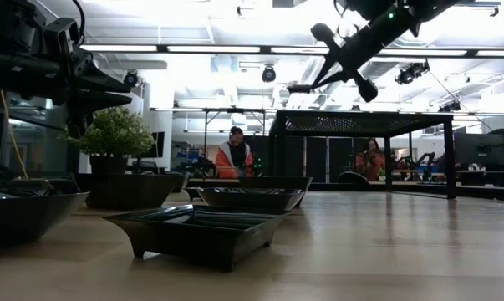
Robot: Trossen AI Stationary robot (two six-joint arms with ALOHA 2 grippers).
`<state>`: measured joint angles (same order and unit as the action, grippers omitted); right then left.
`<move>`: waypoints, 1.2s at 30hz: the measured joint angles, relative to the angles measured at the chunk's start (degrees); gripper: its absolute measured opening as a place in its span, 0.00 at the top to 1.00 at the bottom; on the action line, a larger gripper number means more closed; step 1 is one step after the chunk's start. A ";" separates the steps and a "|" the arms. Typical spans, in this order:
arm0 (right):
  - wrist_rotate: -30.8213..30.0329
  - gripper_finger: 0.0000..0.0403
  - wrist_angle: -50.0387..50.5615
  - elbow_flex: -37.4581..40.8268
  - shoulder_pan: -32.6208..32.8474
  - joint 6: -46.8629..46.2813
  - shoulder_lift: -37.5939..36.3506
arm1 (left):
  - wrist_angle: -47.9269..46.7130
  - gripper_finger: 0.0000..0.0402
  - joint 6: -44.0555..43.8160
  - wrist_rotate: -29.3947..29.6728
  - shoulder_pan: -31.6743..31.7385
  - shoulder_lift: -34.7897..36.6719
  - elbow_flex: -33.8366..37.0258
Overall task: Pick & Place Mini shaped plates
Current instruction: Stack the black square plate on top of the black square plate on the shelf
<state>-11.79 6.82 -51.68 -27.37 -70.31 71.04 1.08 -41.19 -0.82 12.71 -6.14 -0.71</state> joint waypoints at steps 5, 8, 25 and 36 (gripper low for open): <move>-0.35 1.00 0.60 0.00 -0.81 -2.34 1.45 | -0.02 0.80 0.00 -0.02 0.02 -0.01 0.00; -0.74 1.00 0.67 0.00 -1.26 -3.52 2.19 | -0.02 0.80 0.00 -0.01 0.00 0.00 0.00; 0.77 1.00 2.42 0.00 -1.93 -9.41 3.67 | -0.02 0.80 -0.01 -0.01 0.01 0.00 0.00; 1.30 1.00 2.57 0.00 -2.32 -11.87 4.35 | -0.02 0.80 0.00 -0.01 0.01 -0.01 0.00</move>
<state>-10.49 9.39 -51.68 -29.68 -82.18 75.40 1.07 -41.20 -0.84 12.72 -6.14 -0.71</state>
